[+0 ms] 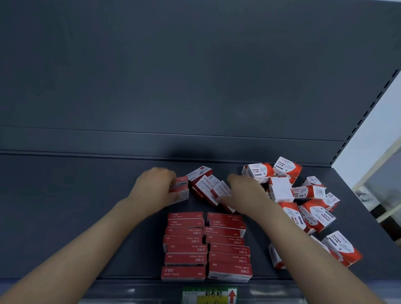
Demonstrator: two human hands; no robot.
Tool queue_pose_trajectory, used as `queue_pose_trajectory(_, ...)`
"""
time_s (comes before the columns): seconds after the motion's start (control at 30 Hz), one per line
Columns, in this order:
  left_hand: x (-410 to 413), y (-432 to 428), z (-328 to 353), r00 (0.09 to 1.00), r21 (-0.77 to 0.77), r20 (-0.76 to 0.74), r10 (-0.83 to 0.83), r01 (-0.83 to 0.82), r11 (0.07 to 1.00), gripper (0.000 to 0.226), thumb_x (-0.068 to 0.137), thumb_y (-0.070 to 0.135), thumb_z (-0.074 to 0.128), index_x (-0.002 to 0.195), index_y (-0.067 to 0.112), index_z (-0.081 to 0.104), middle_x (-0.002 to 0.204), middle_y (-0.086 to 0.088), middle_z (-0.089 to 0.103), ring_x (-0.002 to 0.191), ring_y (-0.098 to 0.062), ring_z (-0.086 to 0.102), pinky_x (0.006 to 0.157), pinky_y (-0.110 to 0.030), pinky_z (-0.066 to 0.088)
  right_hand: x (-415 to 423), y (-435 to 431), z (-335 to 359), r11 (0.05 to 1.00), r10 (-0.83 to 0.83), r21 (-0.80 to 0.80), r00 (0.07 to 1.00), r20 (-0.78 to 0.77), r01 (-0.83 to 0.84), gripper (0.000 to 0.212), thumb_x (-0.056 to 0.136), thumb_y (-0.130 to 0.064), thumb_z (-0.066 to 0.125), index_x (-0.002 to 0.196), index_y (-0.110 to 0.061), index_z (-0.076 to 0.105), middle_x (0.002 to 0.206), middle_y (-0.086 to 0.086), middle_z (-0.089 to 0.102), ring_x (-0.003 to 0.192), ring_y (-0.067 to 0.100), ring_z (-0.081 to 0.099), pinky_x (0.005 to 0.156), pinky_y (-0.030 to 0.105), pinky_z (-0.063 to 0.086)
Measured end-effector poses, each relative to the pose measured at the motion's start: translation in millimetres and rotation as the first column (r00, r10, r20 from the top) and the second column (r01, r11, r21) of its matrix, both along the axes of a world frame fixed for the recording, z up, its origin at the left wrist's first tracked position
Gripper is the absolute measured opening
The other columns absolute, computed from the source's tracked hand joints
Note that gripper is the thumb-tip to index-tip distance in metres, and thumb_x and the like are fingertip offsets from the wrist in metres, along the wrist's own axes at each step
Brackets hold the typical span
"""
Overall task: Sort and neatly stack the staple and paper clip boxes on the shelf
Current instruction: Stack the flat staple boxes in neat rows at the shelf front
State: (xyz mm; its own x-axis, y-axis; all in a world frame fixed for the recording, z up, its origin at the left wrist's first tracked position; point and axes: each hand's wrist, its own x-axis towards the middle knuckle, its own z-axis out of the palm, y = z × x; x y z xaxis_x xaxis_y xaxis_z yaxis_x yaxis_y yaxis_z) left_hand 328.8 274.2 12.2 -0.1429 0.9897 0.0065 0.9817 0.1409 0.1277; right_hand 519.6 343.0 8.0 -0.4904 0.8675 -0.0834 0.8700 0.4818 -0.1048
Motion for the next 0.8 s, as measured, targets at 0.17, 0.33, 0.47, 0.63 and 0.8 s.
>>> queue_pose_trajectory(0.17, 4, 4, -9, 0.997, -0.070, -0.074, -0.035, 0.030, 0.997, 0.025, 0.086, 0.024, 0.060, 0.106, 0.009, 0.060, 0.112, -0.008, 0.062, 0.102, -0.024, 0.059, 0.079, -0.034, 0.048, -2, 5, -10, 0.999, -0.012, -0.032, 1.000, -0.004, 0.012, 0.041, 0.085, -0.039, 0.062, 0.111, -0.008, 0.054, 0.111, 0.010, 0.063, 0.098, 0.023, 0.062, 0.069, 0.028, 0.048)
queue_pose_trajectory(0.33, -2, 0, -5, 0.996, -0.063, 0.067, -0.059, 0.064, 0.996, 0.021, 0.083, 0.019, 0.062, 0.103, 0.013, 0.067, 0.105, -0.006, 0.067, 0.094, -0.022, 0.062, 0.078, -0.035, 0.053, 5, 3, 2, 0.998, -0.045, -0.050, 0.992, -0.121, 0.039, 0.046, 0.081, -0.045, 0.066, 0.111, -0.011, 0.058, 0.112, 0.006, 0.060, 0.098, 0.020, 0.058, 0.075, 0.028, 0.048)
queue_pose_trajectory(0.47, 1, -3, 8, 0.977, -0.042, 0.172, -0.130, 0.139, 0.989, 0.018, 0.081, 0.016, 0.066, 0.098, 0.017, 0.071, 0.100, 0.000, 0.069, 0.090, -0.016, 0.064, 0.080, -0.037, 0.055, 12, 2, 20, 0.977, 0.098, -0.167, 0.978, -0.183, -0.130, 0.035, 0.084, -0.035, 0.067, 0.109, -0.011, 0.064, 0.113, 0.005, 0.065, 0.093, 0.016, 0.061, 0.080, 0.031, 0.054)
queue_pose_trajectory(0.63, 13, -6, 11, 0.960, -0.107, 0.208, -0.185, 0.210, 0.972, 0.018, 0.084, 0.018, 0.063, 0.100, 0.016, 0.071, 0.103, 0.000, 0.068, 0.092, -0.014, 0.063, 0.082, -0.035, 0.054, 12, -2, 20, 0.940, 0.230, -0.231, 0.967, -0.110, -0.250, 0.030, 0.088, -0.023, 0.063, 0.115, -0.012, 0.055, 0.124, 0.006, 0.060, 0.109, 0.021, 0.059, 0.090, 0.038, 0.052)
queue_pose_trajectory(0.8, 15, -8, 5, 0.950, -0.235, 0.220, -0.223, 0.274, 0.933, 0.024, 0.092, 0.014, 0.051, 0.108, 0.014, 0.068, 0.112, 0.001, 0.067, 0.100, -0.012, 0.061, 0.088, -0.026, 0.050, 12, -4, 19, 0.878, 0.316, -0.372, 0.949, -0.020, -0.300, 0.027, 0.095, -0.024, 0.051, 0.118, -0.012, 0.056, 0.126, 0.006, 0.055, 0.113, 0.020, 0.054, 0.092, 0.031, 0.045)
